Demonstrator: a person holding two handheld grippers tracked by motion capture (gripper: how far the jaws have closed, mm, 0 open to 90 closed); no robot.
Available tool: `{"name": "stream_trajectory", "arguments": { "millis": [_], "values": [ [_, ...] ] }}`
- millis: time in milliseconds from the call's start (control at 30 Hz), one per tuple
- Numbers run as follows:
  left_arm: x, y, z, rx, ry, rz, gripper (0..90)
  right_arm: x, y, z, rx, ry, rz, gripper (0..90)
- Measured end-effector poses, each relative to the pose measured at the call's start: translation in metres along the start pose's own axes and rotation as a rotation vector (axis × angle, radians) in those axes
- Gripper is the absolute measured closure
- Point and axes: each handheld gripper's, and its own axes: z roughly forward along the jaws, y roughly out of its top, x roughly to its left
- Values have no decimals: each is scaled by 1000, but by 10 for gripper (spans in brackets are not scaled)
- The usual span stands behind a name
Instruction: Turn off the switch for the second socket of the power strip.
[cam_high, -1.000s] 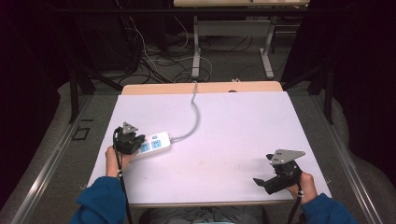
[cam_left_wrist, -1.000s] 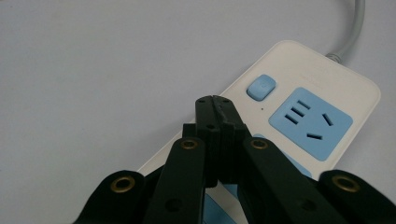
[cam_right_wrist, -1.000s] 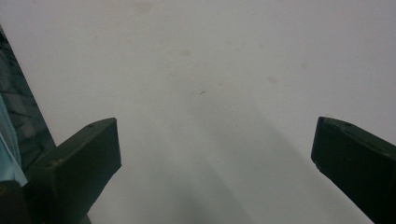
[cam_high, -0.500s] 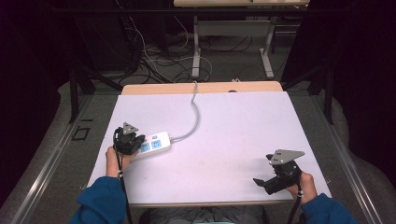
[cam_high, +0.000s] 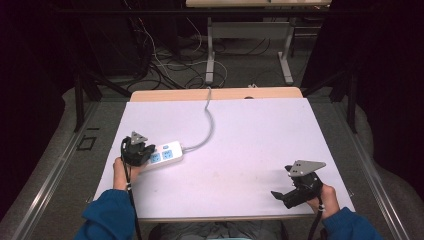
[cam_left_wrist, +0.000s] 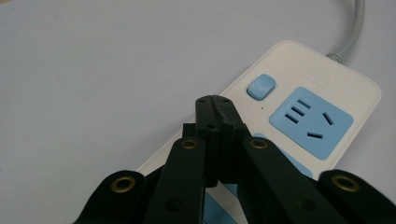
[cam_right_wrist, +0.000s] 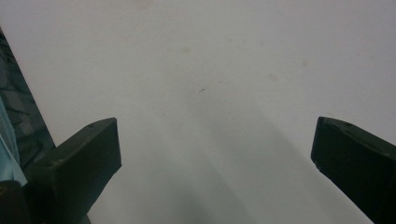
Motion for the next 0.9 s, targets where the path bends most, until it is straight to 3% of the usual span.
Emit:
{"name": "stream_trajectory", "arguments": {
  "millis": [367,900],
  "values": [
    [1,-1,1,-18,1,-10,900,0,0,0,9,2,-4,10],
    [-1,-1,1,-4,8,-1,900,0,0,0,4,-3,-1,11]
  ]
}}
